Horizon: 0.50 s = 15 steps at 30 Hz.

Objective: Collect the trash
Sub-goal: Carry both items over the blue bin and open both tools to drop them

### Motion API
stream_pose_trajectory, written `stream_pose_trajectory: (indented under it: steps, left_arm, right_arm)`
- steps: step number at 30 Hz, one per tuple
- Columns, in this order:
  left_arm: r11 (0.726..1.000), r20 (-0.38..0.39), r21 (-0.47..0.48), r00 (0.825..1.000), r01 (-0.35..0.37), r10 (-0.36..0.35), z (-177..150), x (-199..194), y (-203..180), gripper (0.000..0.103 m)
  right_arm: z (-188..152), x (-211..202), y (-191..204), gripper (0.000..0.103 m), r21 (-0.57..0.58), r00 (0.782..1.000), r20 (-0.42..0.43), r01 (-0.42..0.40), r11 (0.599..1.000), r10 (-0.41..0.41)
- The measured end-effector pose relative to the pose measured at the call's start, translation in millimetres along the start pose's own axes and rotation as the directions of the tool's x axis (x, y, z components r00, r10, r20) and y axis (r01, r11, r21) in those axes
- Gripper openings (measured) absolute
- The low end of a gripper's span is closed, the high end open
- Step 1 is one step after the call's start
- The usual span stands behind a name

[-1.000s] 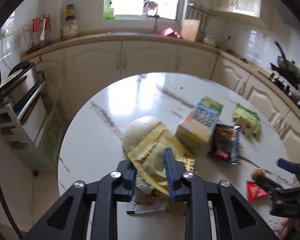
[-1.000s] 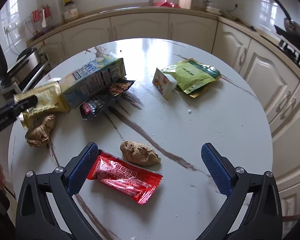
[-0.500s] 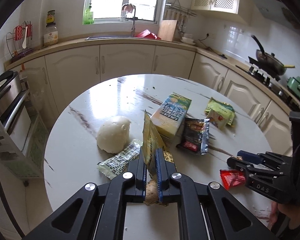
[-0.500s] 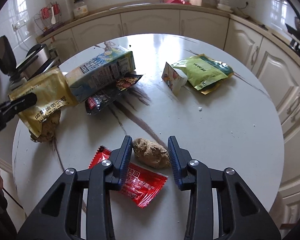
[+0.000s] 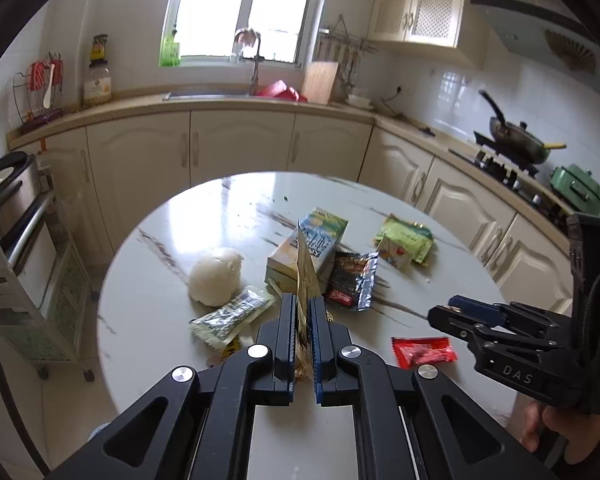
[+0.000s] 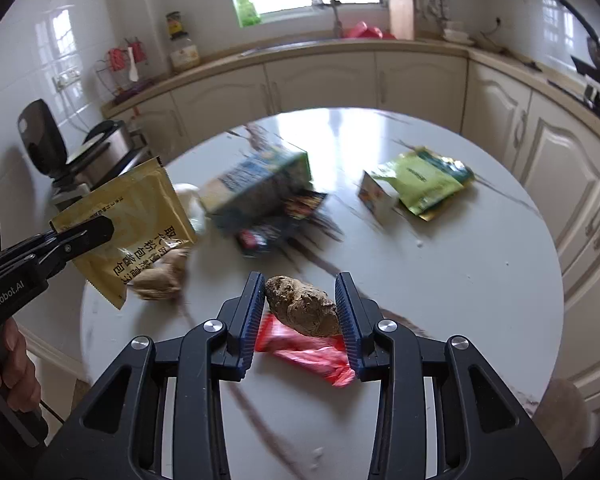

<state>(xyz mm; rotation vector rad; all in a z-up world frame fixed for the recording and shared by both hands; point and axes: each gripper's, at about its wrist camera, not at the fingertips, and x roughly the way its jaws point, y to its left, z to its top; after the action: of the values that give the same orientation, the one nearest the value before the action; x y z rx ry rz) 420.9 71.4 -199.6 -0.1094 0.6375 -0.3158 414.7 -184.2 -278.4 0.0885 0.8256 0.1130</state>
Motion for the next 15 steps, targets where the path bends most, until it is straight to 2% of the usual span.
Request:
stream_pose_trajectory:
  steps: [4, 7, 11, 15]
  left_arm:
    - [0.999, 0.044, -0.036, 0.998, -0.032, 0.033, -15.9, -46.4, 22.0, 0.003]
    - [0.993, 0.058, -0.078, 0.994, -0.085, 0.089, -37.0, -82.2, 47.7, 0.003]
    - [0.972, 0.053, -0.140, 0.979, -0.187, 0.196, -75.1, -128.2, 89.5, 0.003]
    - [0.934, 0.002, -0.216, 0.957, -0.284, 0.291, -119.9, -161.4, 138.6, 0.003]
  right_arm:
    - [3.9, -16.2, 30.5, 0.035, -0.029, 0.998, 0.029, -0.063, 0.998, 0.064]
    - [5.9, -24.0, 63.1, 0.035, -0.067, 0.991, 0.040, -0.123, 0.990, 0.125]
    - [2.7, -23.2, 112.4, 0.035, -0.119, 0.978, 0.023, -0.205, 0.971, 0.209]
    - [-6.4, -10.0, 175.0, 0.035, -0.187, 0.953, -0.033, -0.303, 0.935, 0.302]
